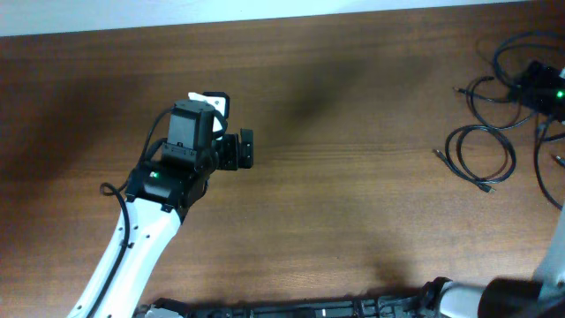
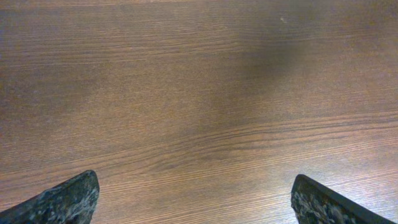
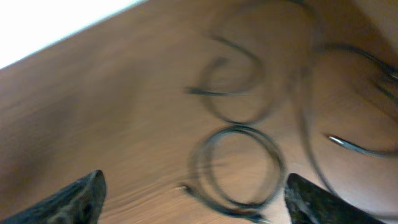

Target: Untangle cables

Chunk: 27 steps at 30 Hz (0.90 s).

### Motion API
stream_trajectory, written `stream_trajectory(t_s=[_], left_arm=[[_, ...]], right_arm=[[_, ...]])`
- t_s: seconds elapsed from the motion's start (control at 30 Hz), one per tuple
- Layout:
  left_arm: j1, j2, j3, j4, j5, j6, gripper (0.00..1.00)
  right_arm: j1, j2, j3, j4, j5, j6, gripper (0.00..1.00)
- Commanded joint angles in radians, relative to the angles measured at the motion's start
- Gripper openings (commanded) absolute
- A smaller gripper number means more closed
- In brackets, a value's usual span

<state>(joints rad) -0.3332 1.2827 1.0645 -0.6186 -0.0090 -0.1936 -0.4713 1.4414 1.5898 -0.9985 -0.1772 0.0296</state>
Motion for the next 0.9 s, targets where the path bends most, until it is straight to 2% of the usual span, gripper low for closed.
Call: stream_trajectory(t_s=[0.0, 0.17, 0.3, 0.73, 0.87], left_arm=[[0.002, -0.009, 0.004, -0.001, -0.01, 0.016, 0.99], [0.002, -0.009, 0.004, -0.001, -0.01, 0.016, 0.99], [0.002, -0.009, 0.004, -0.001, -0.01, 0.016, 0.99], [0.002, -0.009, 0.004, -0.001, -0.01, 0.016, 0.99], [0.002, -0.009, 0.004, -0.001, -0.01, 0.016, 0.99]], right_arm=[[0.092, -0.084, 0.0, -0.012, -0.246, -0.001, 0.99], [0.227, -0.13, 0.0, -0.013, -0.371, 0.01, 0.99], [0.298, -0.122, -0.001, -0.013, -0.368, 0.009, 0.99], [0.336, -0.119, -0.02, -0.016, -0.361, 0.009, 0.99], [0.372, -0.19, -0.1, 0.091, -0.331, 0.008, 0.98]])
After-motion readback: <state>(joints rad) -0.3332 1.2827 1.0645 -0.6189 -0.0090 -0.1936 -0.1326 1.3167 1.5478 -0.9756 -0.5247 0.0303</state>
